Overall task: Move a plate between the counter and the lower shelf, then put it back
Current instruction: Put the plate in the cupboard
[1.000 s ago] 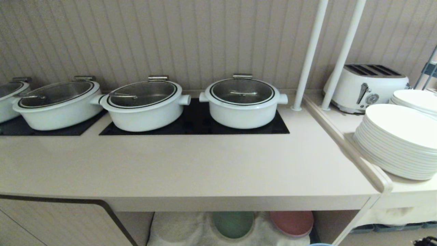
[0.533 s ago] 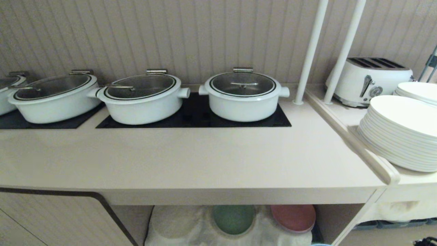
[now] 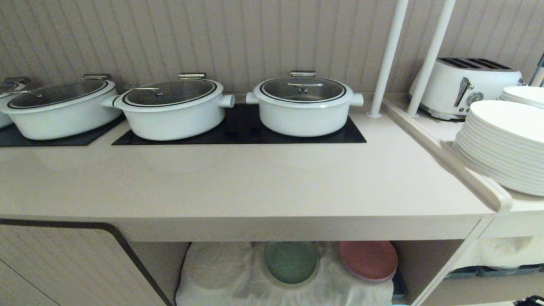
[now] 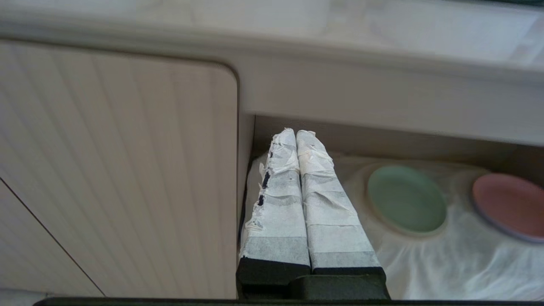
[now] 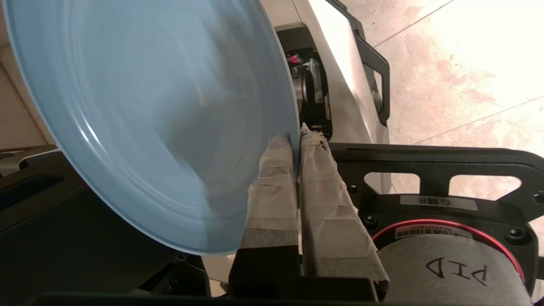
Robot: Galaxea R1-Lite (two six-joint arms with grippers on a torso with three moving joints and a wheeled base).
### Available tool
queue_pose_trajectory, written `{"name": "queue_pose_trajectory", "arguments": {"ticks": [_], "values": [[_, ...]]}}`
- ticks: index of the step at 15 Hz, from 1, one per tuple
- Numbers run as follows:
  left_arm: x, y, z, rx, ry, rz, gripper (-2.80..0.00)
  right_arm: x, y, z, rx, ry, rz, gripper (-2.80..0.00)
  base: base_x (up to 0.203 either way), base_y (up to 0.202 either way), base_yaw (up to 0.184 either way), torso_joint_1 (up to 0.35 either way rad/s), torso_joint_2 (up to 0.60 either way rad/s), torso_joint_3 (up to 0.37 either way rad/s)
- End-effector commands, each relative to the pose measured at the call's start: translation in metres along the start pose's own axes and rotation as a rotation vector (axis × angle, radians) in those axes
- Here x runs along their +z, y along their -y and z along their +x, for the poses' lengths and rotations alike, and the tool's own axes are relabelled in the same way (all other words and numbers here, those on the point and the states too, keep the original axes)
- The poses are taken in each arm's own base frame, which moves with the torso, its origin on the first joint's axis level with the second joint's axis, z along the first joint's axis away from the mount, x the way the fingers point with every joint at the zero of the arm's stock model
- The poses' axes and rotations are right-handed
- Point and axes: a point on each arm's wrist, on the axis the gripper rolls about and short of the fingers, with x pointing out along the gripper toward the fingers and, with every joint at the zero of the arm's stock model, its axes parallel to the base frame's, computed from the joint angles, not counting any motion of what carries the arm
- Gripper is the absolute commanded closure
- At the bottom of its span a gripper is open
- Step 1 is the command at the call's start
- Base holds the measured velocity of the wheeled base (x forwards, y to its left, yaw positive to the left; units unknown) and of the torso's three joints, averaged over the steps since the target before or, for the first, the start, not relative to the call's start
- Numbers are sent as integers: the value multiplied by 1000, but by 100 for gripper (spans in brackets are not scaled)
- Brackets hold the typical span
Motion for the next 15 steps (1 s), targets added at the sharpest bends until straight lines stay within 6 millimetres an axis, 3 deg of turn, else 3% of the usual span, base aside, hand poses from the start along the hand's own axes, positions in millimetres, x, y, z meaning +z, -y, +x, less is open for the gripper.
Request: {"name": "queue_pose_trajectory", "arguments": {"ticks": [1, 15], "values": [[0, 0, 0, 0, 1, -1, 0, 0, 0, 0, 1, -3, 4, 0, 0, 0, 0, -266, 549, 276], [0, 0, 0, 1, 0, -1, 0, 0, 0, 0, 1, -3, 0, 0, 0, 0, 0, -259, 516, 254]]}}
